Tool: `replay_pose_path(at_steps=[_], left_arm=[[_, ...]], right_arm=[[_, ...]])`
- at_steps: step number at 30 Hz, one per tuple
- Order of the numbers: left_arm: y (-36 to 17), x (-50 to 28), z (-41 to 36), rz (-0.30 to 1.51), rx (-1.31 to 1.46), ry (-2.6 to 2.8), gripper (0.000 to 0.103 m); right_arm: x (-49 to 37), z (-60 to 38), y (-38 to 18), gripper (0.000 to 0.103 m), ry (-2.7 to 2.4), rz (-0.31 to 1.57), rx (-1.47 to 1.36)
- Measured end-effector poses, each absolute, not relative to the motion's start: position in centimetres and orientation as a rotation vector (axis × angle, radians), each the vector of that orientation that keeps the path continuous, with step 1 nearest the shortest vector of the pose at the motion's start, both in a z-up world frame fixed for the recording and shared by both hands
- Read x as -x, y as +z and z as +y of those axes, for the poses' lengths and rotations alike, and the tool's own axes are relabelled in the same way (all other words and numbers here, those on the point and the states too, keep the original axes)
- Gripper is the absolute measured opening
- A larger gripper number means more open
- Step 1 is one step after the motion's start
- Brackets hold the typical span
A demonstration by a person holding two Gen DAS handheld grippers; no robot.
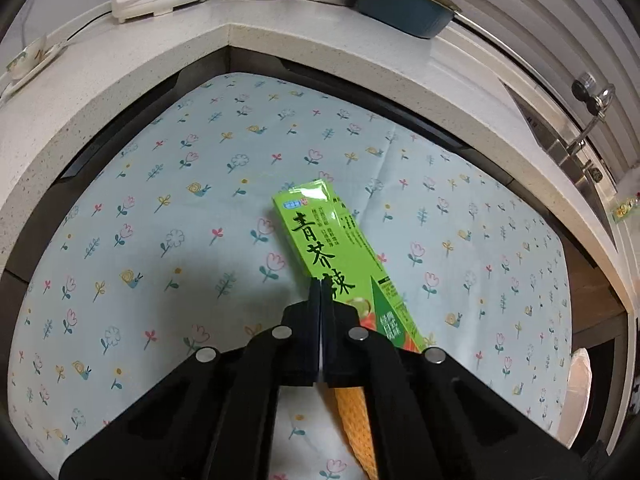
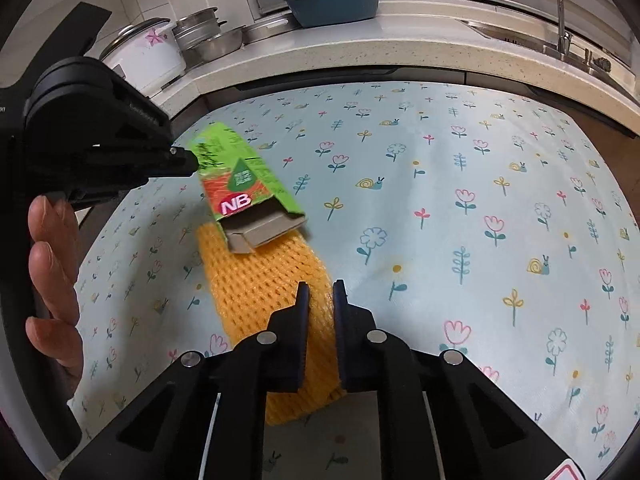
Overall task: Collect trash
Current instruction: 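Grasp the green NB juice box with the left gripper while the right gripper grasps the orange mesh sleeve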
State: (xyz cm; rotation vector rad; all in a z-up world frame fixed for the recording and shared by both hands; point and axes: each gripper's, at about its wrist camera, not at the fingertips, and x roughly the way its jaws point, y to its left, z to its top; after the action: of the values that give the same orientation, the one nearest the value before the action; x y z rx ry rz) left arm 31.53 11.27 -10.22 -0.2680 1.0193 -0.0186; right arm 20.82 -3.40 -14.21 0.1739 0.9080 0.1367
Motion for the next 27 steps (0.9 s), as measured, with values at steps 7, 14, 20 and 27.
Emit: replay_pose_path(at_steps=[7,14,20,27], left_arm=[[-8.5,-29.5,7.6,0.994,0.21,-0.073,0.0],[-7.8,-28.0,4.4,1.007,0.205,-0.108,0.001],[-10.0,-27.9,1.7,1.104,0.271,-0.075,0.048],[-13.2,-30.1,-0.7,1.199,0.385,0.029,0.059]], right_arm=[[-17.8,-7.2,-12.3,0.009,0.075,0.85,-0.227],[-14.7,-13.1,-10.8,0.009,-0.029,0.802,-0.301],[-12.4,-17.4,-10.7,0.009,-0.115,0.772,-0.354],[-11.8,-22.2,-10.6,0.009,-0.19,0.743,-0.398]])
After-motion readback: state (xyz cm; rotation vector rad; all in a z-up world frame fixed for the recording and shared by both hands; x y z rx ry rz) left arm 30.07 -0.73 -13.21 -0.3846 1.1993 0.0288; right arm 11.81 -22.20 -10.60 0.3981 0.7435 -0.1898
